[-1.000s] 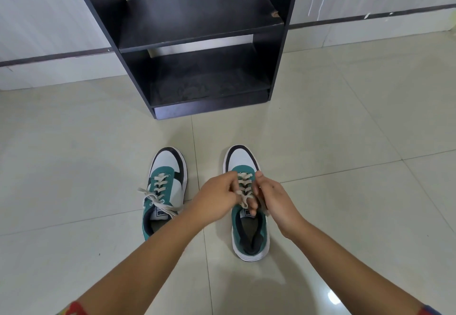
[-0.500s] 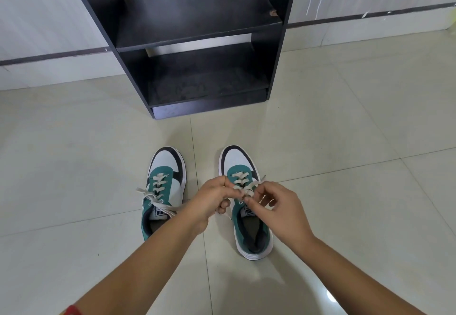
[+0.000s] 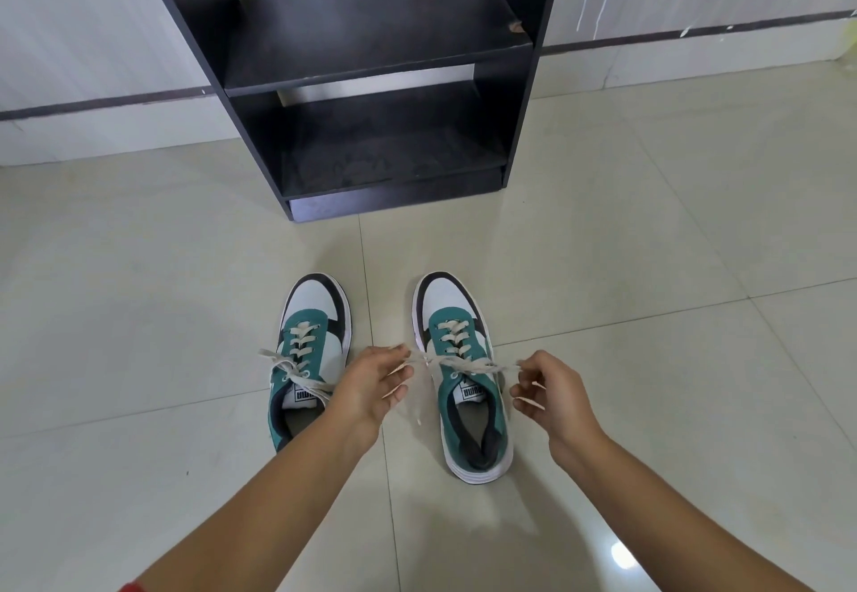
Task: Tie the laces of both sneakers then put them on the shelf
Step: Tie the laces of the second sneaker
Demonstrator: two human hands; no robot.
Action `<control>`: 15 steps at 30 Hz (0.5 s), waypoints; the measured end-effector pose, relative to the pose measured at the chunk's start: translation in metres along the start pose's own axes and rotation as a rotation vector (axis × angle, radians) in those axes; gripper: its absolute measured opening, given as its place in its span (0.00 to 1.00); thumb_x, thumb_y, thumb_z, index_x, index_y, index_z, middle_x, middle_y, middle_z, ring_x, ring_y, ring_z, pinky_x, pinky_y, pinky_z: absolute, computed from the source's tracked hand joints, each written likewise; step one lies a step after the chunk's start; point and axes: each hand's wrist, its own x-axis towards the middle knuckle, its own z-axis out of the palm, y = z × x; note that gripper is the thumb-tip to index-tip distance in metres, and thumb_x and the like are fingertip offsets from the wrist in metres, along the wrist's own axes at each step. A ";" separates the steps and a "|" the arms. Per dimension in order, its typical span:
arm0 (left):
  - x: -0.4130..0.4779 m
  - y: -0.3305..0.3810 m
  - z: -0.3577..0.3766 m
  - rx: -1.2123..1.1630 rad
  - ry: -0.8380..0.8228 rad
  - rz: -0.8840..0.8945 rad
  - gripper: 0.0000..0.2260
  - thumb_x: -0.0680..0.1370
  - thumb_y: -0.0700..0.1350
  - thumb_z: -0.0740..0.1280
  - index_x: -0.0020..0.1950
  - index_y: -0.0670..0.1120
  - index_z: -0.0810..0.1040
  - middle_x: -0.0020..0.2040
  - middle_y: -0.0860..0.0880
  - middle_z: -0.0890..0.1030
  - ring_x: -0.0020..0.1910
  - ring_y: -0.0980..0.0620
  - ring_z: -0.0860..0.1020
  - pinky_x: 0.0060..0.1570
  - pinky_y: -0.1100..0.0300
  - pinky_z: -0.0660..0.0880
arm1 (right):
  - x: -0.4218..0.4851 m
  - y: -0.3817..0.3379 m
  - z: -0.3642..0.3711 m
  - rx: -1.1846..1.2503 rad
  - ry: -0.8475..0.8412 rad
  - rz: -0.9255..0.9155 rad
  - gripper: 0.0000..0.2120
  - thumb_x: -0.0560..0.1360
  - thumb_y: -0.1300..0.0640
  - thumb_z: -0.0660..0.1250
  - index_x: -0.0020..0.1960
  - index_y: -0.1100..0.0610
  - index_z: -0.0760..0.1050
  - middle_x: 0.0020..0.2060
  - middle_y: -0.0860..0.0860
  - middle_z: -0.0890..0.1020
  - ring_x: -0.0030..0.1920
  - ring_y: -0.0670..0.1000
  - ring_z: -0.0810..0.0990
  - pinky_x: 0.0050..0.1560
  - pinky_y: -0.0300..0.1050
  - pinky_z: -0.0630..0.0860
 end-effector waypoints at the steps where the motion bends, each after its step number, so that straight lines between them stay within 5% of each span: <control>1: 0.002 -0.003 -0.004 -0.014 0.013 -0.010 0.02 0.76 0.40 0.67 0.44 0.44 0.75 0.46 0.47 0.80 0.44 0.51 0.78 0.45 0.58 0.73 | 0.002 0.002 -0.002 0.047 0.007 0.031 0.07 0.73 0.63 0.60 0.37 0.59 0.72 0.27 0.50 0.72 0.31 0.51 0.71 0.36 0.44 0.72; 7: 0.003 -0.010 -0.007 -0.158 -0.136 -0.021 0.04 0.78 0.42 0.63 0.51 0.43 0.74 0.49 0.49 0.84 0.30 0.56 0.77 0.33 0.64 0.76 | 0.004 0.006 0.001 0.454 -0.252 0.098 0.15 0.75 0.62 0.58 0.30 0.55 0.72 0.32 0.52 0.81 0.29 0.50 0.75 0.31 0.40 0.75; 10: 0.007 -0.009 -0.007 -0.022 -0.043 0.037 0.04 0.78 0.41 0.63 0.51 0.43 0.73 0.41 0.50 0.82 0.24 0.57 0.72 0.25 0.65 0.71 | 0.009 0.002 0.001 0.470 -0.231 0.102 0.12 0.76 0.61 0.56 0.34 0.55 0.67 0.26 0.50 0.75 0.26 0.49 0.73 0.26 0.37 0.74; 15: 0.010 -0.011 -0.009 0.178 0.071 0.151 0.03 0.78 0.40 0.63 0.49 0.42 0.70 0.40 0.48 0.80 0.23 0.56 0.64 0.27 0.62 0.65 | 0.018 0.006 -0.006 0.371 -0.126 0.122 0.12 0.77 0.63 0.54 0.35 0.55 0.62 0.21 0.48 0.67 0.22 0.47 0.65 0.21 0.37 0.65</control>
